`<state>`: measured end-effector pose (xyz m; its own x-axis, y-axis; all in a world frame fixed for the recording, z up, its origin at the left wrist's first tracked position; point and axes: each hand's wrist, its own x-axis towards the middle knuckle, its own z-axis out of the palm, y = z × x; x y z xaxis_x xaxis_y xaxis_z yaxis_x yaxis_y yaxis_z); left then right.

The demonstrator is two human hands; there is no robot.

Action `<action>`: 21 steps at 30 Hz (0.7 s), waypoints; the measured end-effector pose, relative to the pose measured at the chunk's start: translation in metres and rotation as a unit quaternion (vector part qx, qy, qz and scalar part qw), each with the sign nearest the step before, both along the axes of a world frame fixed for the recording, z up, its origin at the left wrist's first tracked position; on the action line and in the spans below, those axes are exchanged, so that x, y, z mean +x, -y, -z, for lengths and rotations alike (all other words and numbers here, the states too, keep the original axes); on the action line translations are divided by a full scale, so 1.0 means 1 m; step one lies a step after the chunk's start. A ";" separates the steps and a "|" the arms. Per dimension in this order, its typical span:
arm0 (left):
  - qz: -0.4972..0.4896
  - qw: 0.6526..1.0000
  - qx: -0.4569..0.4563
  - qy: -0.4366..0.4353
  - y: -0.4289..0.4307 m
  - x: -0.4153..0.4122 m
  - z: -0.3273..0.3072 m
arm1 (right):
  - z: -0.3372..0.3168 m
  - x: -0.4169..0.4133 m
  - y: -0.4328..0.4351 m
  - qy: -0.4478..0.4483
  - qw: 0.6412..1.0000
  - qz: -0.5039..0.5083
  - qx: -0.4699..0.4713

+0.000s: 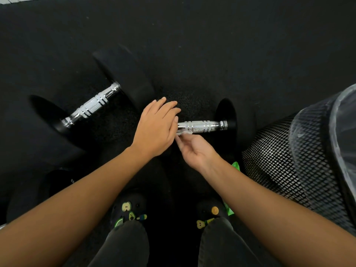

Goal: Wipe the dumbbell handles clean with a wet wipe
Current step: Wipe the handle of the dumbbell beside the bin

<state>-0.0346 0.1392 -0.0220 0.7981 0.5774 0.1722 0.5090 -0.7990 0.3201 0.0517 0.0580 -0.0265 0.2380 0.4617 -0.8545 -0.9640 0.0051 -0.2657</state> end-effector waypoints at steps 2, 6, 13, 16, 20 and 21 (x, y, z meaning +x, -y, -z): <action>0.003 1.000 -0.001 0.002 0.000 0.000 0.000 | 0.002 0.000 -0.001 0.013 0.999 0.004 -0.030; 0.006 1.000 -0.002 0.004 0.000 -0.001 -0.001 | 0.005 -0.005 0.002 0.061 0.996 -0.009 -0.060; 0.007 1.000 0.003 -0.001 0.000 -0.001 0.000 | -0.004 -0.007 0.004 0.280 0.937 -0.170 -0.125; 0.008 1.000 -0.006 -0.009 -0.001 -0.001 -0.001 | -0.005 -0.002 0.006 0.595 0.738 -0.285 -0.144; 0.012 1.000 -0.015 -0.017 -0.001 -0.001 -0.002 | 0.005 0.007 0.006 0.765 0.549 -0.322 -0.100; 0.012 1.000 -0.015 -0.015 -0.001 -0.001 -0.003 | 0.010 0.008 0.007 0.768 0.533 -0.343 -0.092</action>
<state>-0.0357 0.1401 -0.0194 0.8165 0.5622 0.1311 0.4989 -0.8015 0.3298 0.0594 0.0506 -0.0360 0.5521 0.8316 0.0596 0.6328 -0.3715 -0.6794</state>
